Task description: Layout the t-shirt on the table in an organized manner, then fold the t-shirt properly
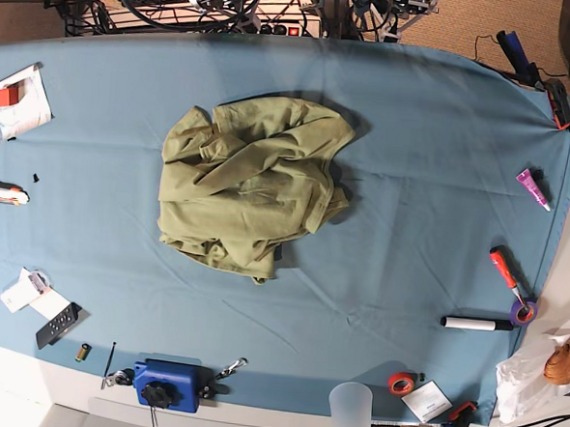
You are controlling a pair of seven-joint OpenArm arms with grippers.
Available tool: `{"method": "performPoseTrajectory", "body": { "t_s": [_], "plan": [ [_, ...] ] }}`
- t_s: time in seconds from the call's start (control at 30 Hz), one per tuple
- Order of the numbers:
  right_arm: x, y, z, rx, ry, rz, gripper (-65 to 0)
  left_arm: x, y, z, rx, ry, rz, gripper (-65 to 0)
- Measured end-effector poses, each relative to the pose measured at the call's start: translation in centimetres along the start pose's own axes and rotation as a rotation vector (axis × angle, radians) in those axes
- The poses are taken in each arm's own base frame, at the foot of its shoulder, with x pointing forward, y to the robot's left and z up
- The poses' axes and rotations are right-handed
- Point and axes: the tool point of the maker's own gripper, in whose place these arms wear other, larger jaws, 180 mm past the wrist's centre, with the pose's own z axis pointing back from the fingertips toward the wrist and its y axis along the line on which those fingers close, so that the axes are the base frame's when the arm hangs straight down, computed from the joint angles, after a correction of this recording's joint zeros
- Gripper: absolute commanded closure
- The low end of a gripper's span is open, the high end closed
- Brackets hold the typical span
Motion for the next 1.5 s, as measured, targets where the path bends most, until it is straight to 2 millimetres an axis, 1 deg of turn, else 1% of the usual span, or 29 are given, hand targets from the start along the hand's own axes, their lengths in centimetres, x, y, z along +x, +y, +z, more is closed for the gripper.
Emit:
{"method": "performPoseTrajectory", "body": {
  "t_s": [0.1,0.17,0.27,0.33,0.4,0.5,0.63,0.73,0.83,0.93,1.0,1.03,1.1,1.13,1.17,1.2,1.23,1.27,1.33,1.37,1.43,1.5],
  "plan": [
    [-0.2,-0.2,0.1,-0.001,0.01,0.002,0.0,-0.3,0.0,0.0,0.0,0.003,0.001,0.0],
    [-0.6,-0.7,0.3,-0.011,0.031,0.004,0.0,-0.8,-0.1,0.1,-0.007,0.009,0.002,0.0],
    [-1.4,-2.2,0.7,-0.035,0.038,0.007,0.0,-2.1,-0.7,0.4,-0.039,0.012,0.01,0.0],
    [-1.9,-3.3,1.1,-0.056,0.036,0.013,0.0,-2.6,-0.9,0.7,-0.055,-0.012,0.016,0.0],
    [-2.4,-4.2,1.6,-0.075,0.03,0.016,0.0,-2.4,-0.9,1.0,-0.053,-0.049,0.012,0.0],
    [-2.9,-5.5,2.4,-0.082,-0.009,-0.038,0.0,-2.3,-1.0,1.4,-0.053,-0.081,0.002,0.0],
    [-4.2,-7.5,3.8,-0.111,-0.036,-0.069,0.0,-1.9,-1.1,2.0,-0.054,-0.117,-0.044,0.0],
    [-4.7,-8.1,4.5,-0.123,-0.044,-0.055,0.0,-1.7,-1.0,2.2,-0.051,-0.13,-0.088,0.0],
    [-4.8,-8.7,5.0,-0.132,-0.051,-0.044,0.0,-1.7,-0.4,2.2,-0.002,-0.14,-0.106,0.0],
    [-5.5,-9.4,5.3,-0.145,-0.021,-0.041,0.0,-1.8,0.3,2.3,0.031,-0.141,-0.105,0.0],
    [-5.7,-9.5,5.4,-0.148,-0.017,-0.041,0.0,-1.9,1.3,2.4,0.059,-0.142,-0.093,0.0],
    [-5.8,-9.5,5.4,-0.146,-0.014,-0.041,0.0,-2.5,2.4,2.5,0.092,-0.126,-0.092,0.0],
    [-5.7,-9.4,5.4,-0.145,-0.015,-0.041,0.0,-5.3,4.6,3.0,0.13,-0.059,-0.034,0.0],
    [-5.7,-9.4,5.4,-0.145,-0.015,-0.041,0.0,-6.4,6.1,3.5,0.179,-0.042,-0.021,0.0],
    [-5.7,-9.4,5.4,-0.145,-0.015,-0.041,0.0,-7.3,7.3,3.8,0.208,-0.026,0.01,0.0],
    [-5.7,-9.4,5.4,-0.145,-0.015,-0.041,0.0,-7.7,8.3,4.1,0.222,-0.014,0.02,0.0],
    [-5.7,-9.4,5.4,-0.145,-0.014,-0.041,0.0,-7.2,9.2,4.3,0.234,-0.027,0.027,0.0],
    [-5.8,-9.4,5.4,-0.145,-0.014,-0.041,0.0,-6.3,9.9,4.4,0.243,-0.051,0.031,0.0],
    [-5.7,-9.4,5.4,-0.145,-0.015,-0.041,0.0,-4.5,10.7,4.6,0.254,-0.097,0.049,0.0],
    [-5.7,-9.4,5.4,-0.145,-0.015,-0.041,0.0,-4.1,11.0,4.7,0.257,-0.116,0.065,0.0],
    [-5.7,-9.4,5.4,-0.145,-0.014,-0.041,0.0,-4.6,11.1,4.9,0.253,-0.111,0.101,0.0],
    [-5.9,-9.4,5.4,-0.144,-0.004,-0.042,0.0,-5.9,10.9,5.3,0.25,-0.096,0.124,0.0]
  ]
}}
